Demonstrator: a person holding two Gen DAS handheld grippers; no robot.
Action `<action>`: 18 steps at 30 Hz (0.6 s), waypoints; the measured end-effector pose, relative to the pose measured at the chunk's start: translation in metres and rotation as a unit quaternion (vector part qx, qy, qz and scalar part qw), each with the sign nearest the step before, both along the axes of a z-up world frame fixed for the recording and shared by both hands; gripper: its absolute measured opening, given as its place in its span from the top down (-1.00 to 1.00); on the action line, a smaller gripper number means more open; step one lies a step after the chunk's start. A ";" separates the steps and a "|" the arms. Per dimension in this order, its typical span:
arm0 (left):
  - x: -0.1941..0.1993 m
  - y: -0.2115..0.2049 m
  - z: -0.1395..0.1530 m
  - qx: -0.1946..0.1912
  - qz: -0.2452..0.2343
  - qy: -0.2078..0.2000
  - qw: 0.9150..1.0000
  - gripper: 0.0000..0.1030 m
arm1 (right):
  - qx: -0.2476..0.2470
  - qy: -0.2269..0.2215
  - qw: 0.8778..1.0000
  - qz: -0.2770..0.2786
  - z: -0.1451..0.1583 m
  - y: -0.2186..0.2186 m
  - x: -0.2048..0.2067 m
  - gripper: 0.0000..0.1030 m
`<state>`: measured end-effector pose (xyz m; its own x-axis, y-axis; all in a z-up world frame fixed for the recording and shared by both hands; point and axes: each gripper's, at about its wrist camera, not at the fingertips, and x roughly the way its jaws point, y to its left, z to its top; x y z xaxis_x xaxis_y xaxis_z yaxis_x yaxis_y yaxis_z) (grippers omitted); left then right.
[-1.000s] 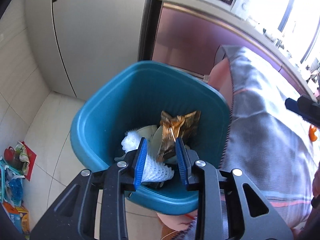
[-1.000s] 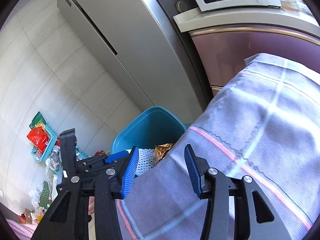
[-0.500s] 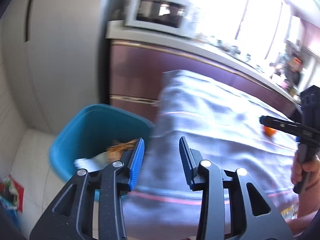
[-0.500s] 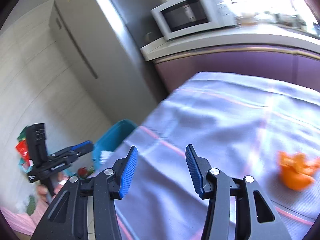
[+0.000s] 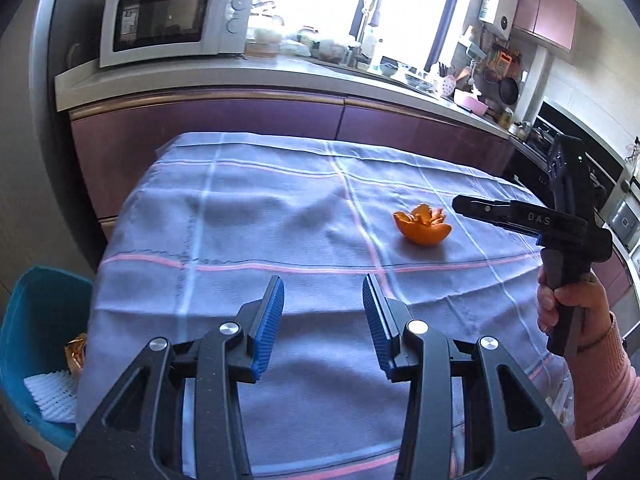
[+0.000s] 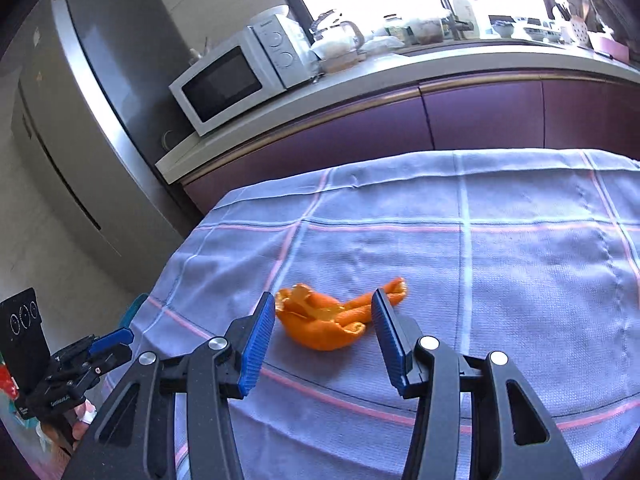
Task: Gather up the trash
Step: 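Move both open grippers back over the orange peel pieces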
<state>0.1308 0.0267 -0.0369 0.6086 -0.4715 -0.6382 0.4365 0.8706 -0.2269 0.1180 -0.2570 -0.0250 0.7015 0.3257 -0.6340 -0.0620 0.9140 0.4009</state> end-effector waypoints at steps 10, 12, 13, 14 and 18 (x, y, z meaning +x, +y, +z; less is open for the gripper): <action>0.024 -0.065 -0.011 0.014 -0.047 0.020 0.999 0.21 | 0.043 0.032 0.998 -0.012 -0.022 -0.028 0.027 0.07; 0.025 -0.073 -0.012 0.016 -0.051 0.022 0.998 0.21 | 0.054 0.040 0.998 0.002 -0.027 -0.026 0.030 0.05; 0.026 -0.076 -0.012 0.017 -0.053 0.022 0.998 0.21 | 0.057 0.043 0.997 0.005 -0.029 -0.026 0.031 0.04; 0.026 -0.080 -0.012 0.018 -0.055 0.023 0.998 0.21 | 0.061 0.047 0.997 0.010 -0.031 -0.025 0.030 0.04; 0.028 -0.089 -0.013 0.022 -0.063 0.026 0.997 0.19 | 0.082 0.057 0.995 0.025 -0.038 -0.025 0.028 0.24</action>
